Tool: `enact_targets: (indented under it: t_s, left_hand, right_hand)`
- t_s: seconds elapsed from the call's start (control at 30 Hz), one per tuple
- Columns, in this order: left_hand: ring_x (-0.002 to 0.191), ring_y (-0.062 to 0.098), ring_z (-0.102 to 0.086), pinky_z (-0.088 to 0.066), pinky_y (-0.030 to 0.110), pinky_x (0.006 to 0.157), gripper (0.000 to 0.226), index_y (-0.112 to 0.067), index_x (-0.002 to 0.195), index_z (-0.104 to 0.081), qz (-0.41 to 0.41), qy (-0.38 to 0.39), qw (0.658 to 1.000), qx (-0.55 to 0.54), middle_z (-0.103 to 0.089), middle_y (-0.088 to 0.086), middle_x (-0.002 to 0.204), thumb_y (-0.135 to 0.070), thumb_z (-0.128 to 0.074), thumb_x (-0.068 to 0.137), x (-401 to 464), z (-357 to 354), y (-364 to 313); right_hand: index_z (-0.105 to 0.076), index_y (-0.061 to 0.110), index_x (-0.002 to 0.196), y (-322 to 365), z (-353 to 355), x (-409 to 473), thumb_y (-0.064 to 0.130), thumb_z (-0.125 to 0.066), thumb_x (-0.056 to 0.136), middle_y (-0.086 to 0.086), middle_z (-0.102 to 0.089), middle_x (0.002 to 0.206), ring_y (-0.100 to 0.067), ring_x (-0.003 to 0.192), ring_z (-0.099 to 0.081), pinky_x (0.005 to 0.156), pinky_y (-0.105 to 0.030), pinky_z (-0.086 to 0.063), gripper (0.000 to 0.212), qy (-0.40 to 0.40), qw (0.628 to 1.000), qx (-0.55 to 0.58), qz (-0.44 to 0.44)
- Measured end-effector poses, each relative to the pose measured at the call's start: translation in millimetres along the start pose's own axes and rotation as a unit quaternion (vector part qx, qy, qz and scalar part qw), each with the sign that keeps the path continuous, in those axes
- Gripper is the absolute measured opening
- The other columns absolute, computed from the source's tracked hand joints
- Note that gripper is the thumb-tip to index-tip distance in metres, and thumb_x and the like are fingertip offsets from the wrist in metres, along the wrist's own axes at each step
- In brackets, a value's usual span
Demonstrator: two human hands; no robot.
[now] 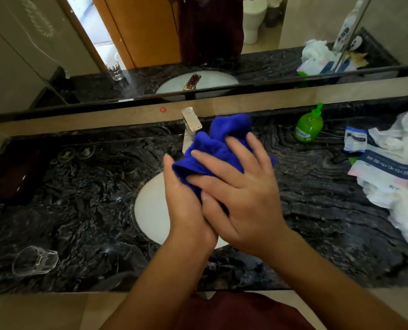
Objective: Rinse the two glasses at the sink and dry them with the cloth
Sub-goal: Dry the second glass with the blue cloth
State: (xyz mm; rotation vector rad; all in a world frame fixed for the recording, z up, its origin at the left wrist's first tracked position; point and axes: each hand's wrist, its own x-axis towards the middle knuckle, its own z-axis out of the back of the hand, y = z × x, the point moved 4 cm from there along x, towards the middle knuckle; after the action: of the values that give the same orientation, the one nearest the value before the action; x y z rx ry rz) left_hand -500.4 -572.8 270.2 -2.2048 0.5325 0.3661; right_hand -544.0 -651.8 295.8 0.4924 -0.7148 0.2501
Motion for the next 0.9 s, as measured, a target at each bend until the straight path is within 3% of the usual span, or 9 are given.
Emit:
enact_targets:
  t_s: [0.13, 0.23, 0.37, 0.47, 0.53, 0.67, 0.77, 0.83, 0.9]
  left_hand:
    - [0.109, 0.022, -0.072, -0.056, 0.029, 0.094, 0.076, -0.009, 0.118, -0.071, -0.068, -0.011, 0.996, 0.052, -0.076, 0.010, 0.114, -0.068, -0.025, 0.101, -4.0, 1.6, -9.4]
    - [0.109, 0.019, -0.072, -0.058, 0.024, 0.083, 0.071, -0.014, 0.121, -0.070, -0.091, 0.008, 0.991, 0.095, -0.077, 0.008, 0.113, -0.065, -0.025, 0.102, -3.8, -1.1, -12.6]
    - [0.090, 0.013, -0.075, -0.058, 0.028, 0.073, 0.056, -0.024, 0.111, -0.074, -0.114, 0.026, 0.983, 0.145, -0.079, 0.003, 0.101, -0.056, -0.028, 0.105, -4.8, -4.2, -12.7]
    - [0.066, 0.016, -0.068, -0.057, 0.034, 0.070, 0.056, -0.027, 0.080, -0.082, -0.109, 0.025, 0.985, 0.132, -0.074, 0.003, 0.075, -0.050, -0.038, 0.104, -4.6, -5.1, -12.7]
    - [0.057, 0.015, -0.063, -0.054, 0.031, 0.065, 0.059, -0.022, 0.069, -0.081, -0.097, 0.019, 0.989, 0.111, -0.067, 0.003, 0.061, -0.046, -0.040, 0.105, -0.4, -1.7, -10.2]
    - [0.057, 0.014, -0.059, -0.050, 0.023, 0.059, 0.047, -0.003, 0.099, -0.070, -0.060, 0.030, 0.997, 0.030, -0.063, 0.005, 0.059, -0.039, -0.041, 0.107, 9.3, 3.7, -8.4]
    - [0.055, 0.011, -0.060, -0.051, 0.021, 0.057, 0.043, -0.006, 0.094, -0.065, -0.065, 0.018, 0.998, -0.003, -0.062, 0.003, 0.058, -0.038, -0.040, 0.108, 13.1, 3.1, -15.2]
    - [0.057, 0.011, -0.062, -0.051, 0.023, 0.063, 0.042, -0.009, 0.092, -0.064, -0.087, 0.004, 0.996, 0.024, -0.064, 0.001, 0.059, -0.039, -0.041, 0.108, 10.2, 1.8, -18.2]
    - [0.060, 0.012, -0.064, -0.051, 0.025, 0.068, 0.042, -0.010, 0.094, -0.064, -0.117, -0.014, 0.990, 0.077, -0.066, -0.001, 0.061, -0.040, -0.039, 0.108, 2.2, 1.8, -16.2]
  right_hand:
    - [-0.075, 0.028, 0.117, 3.2, 4.5, 17.0, 0.029, -0.056, 0.089, 0.000, -0.066, 0.137, -0.039, 0.126, -0.055, 0.112, -0.058, -0.034, 0.034, 0.102, 0.993, -0.066, 0.009]
    - [-0.070, 0.034, 0.121, -2.8, 9.4, 37.4, 0.037, -0.051, 0.093, 0.007, -0.066, 0.132, -0.028, 0.109, -0.061, 0.094, -0.045, -0.047, 0.034, 0.177, 0.980, -0.087, -0.030]
    - [-0.071, 0.040, 0.115, -24.4, 20.2, 62.1, 0.037, -0.055, 0.092, 0.019, -0.071, 0.109, -0.002, 0.091, -0.065, 0.077, -0.029, -0.055, 0.028, 0.216, 0.966, 0.060, -0.130]
    - [-0.076, 0.032, 0.109, -37.6, 22.8, 61.5, 0.019, -0.064, 0.095, 0.012, -0.074, 0.093, -0.004, 0.078, -0.068, 0.064, -0.017, -0.050, 0.023, 0.161, 0.921, 0.275, -0.222]
    - [-0.076, 0.024, 0.110, -39.6, 22.4, 55.6, 0.011, -0.063, 0.097, 0.005, -0.075, 0.096, -0.008, 0.077, -0.068, 0.062, -0.022, -0.052, 0.023, 0.094, 0.880, 0.385, -0.260]
    - [-0.072, 0.025, 0.113, -42.5, 12.0, 30.7, 0.008, -0.058, 0.099, 0.013, -0.072, 0.100, -0.007, 0.081, -0.066, 0.068, -0.024, -0.053, 0.026, -0.058, 0.840, 0.441, -0.311]
    - [-0.067, 0.025, 0.124, -31.2, 1.8, 2.4, 0.015, -0.053, 0.102, 0.006, -0.066, 0.124, -0.007, 0.108, -0.064, 0.087, -0.026, -0.052, 0.028, -0.134, 0.883, 0.336, -0.298]
    - [-0.064, 0.019, 0.130, -19.9, -1.9, -11.3, 0.016, -0.052, 0.103, -0.007, -0.058, 0.139, -0.008, 0.126, -0.057, 0.100, -0.020, -0.046, 0.030, -0.146, 0.921, 0.255, -0.257]
    - [-0.061, 0.018, 0.132, -12.6, -3.1, -17.9, 0.018, -0.054, 0.101, -0.009, -0.055, 0.143, -0.010, 0.130, -0.055, 0.102, -0.020, -0.043, 0.032, -0.143, 0.929, 0.237, -0.247]
